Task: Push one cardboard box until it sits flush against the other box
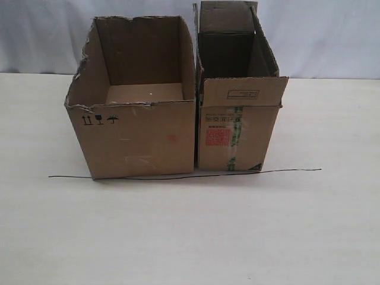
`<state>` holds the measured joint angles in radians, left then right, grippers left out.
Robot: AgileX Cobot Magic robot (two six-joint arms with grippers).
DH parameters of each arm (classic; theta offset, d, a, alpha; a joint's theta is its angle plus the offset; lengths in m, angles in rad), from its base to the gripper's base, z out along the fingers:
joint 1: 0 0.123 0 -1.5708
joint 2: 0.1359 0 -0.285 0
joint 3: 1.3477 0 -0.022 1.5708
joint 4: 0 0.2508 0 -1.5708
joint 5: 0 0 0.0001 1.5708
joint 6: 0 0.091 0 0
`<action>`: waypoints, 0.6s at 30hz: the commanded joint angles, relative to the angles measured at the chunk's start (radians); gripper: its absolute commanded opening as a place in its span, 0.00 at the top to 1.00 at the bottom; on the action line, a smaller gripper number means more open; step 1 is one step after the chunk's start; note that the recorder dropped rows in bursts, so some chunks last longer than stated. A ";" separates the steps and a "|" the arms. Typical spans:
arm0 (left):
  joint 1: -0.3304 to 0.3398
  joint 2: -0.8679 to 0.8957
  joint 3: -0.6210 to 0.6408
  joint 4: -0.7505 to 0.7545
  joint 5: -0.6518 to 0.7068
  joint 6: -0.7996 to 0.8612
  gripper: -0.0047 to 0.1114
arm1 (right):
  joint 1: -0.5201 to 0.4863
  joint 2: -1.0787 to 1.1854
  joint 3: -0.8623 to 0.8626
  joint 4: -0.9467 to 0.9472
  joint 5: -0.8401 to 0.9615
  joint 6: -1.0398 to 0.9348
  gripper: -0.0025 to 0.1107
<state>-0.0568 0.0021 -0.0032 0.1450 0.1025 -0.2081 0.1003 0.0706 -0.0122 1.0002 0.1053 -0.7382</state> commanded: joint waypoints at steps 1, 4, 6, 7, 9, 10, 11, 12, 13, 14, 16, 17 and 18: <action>-0.002 -0.002 0.003 0.001 -0.010 -0.007 0.96 | -0.024 -0.071 0.012 -0.050 -0.001 -0.036 0.93; -0.002 -0.002 0.003 0.001 -0.010 -0.007 0.96 | -0.024 -0.071 0.012 -0.048 -0.033 -0.036 0.93; -0.002 -0.002 0.003 0.001 -0.010 -0.007 0.96 | -0.024 -0.071 0.012 -0.100 -0.028 0.011 0.93; -0.002 -0.002 0.003 0.001 -0.010 -0.007 0.96 | -0.024 -0.071 0.012 -0.427 -0.019 0.311 0.93; -0.002 -0.002 0.003 0.001 -0.010 -0.007 0.96 | -0.024 -0.071 0.012 -1.034 -0.008 0.933 0.93; -0.002 -0.002 0.003 0.001 -0.010 -0.007 0.96 | -0.024 -0.071 0.012 -1.101 0.006 1.009 0.93; -0.002 -0.002 0.003 0.001 -0.010 -0.007 0.96 | -0.024 -0.071 0.012 -1.073 0.013 0.993 0.93; -0.002 -0.002 0.003 0.001 -0.010 -0.007 0.96 | -0.024 -0.071 0.012 -1.063 0.015 0.958 0.93; -0.002 -0.002 0.003 0.001 -0.010 -0.007 0.96 | -0.024 -0.071 0.012 -1.063 0.015 0.920 0.93; -0.002 -0.002 0.003 0.001 -0.010 -0.007 0.96 | -0.024 -0.071 0.012 -1.063 0.015 0.885 0.93; -0.002 -0.002 0.003 0.001 -0.010 -0.007 0.96 | -0.024 -0.071 0.012 -1.060 0.015 0.878 0.93; -0.002 -0.002 0.003 0.001 -0.010 -0.007 0.96 | -0.024 -0.071 0.012 -1.040 0.023 0.878 0.93; -0.002 -0.002 0.003 0.001 -0.010 -0.007 0.96 | -0.024 -0.071 0.012 -1.014 0.025 0.878 0.93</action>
<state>-0.0568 0.0021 -0.0032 0.1450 0.1025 -0.2081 0.0817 0.0031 -0.0050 -0.0444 0.1131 0.1541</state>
